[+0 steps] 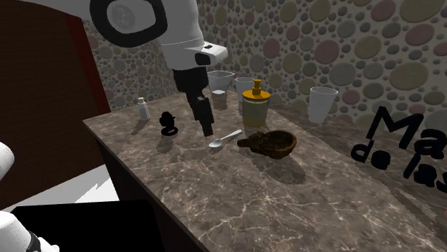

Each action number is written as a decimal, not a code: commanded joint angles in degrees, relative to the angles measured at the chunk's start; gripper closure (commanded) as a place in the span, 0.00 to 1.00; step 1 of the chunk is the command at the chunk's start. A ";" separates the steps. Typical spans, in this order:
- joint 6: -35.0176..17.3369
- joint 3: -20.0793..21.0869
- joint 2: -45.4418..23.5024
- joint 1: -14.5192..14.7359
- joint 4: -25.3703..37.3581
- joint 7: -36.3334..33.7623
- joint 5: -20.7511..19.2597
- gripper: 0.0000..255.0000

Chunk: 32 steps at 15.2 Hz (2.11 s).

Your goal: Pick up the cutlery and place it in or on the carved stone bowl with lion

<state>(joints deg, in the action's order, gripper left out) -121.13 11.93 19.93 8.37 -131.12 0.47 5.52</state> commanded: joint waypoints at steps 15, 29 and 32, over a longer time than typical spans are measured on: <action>-15.48 6.96 -29.06 5.90 15.50 -2.22 -2.65 0.00; -21.53 7.07 -42.52 9.93 23.20 -4.37 -6.97 0.00; -21.52 7.06 -42.52 9.93 23.20 -4.37 -6.97 0.00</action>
<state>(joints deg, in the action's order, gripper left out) -142.62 19.00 -22.56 18.29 -107.92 -3.88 -1.44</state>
